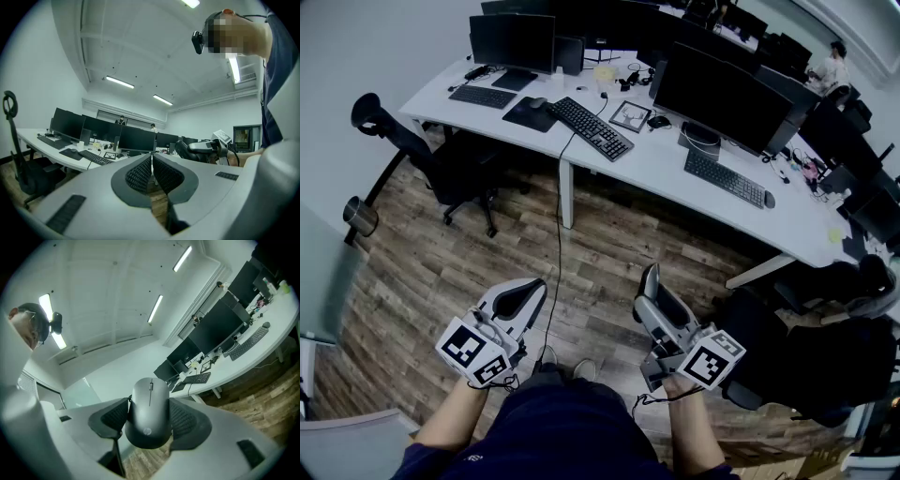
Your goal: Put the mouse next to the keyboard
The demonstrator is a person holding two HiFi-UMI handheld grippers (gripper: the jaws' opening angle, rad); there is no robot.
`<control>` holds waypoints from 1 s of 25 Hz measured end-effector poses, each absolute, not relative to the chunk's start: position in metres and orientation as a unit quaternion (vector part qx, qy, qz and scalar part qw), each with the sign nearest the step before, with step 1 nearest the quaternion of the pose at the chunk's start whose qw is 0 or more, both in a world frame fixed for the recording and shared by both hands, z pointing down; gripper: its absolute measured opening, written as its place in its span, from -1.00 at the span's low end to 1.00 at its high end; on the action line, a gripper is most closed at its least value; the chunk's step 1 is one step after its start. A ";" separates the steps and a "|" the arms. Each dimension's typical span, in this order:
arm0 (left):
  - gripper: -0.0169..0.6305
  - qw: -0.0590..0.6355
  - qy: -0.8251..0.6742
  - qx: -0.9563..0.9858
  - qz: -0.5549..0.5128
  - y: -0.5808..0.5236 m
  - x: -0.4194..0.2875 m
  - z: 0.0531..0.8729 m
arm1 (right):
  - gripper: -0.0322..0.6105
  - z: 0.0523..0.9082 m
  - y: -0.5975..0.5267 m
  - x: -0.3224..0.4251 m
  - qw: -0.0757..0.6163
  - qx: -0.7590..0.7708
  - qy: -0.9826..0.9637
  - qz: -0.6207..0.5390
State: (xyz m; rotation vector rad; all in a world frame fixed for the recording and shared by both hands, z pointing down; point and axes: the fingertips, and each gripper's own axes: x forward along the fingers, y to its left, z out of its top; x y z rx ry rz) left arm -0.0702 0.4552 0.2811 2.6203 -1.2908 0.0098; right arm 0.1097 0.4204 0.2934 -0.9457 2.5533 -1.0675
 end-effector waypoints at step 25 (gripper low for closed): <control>-0.83 0.112 -0.443 0.889 0.007 0.455 -0.040 0.288 | -0.03 0.312 0.417 0.135 0.097 -0.327 0.863 -0.374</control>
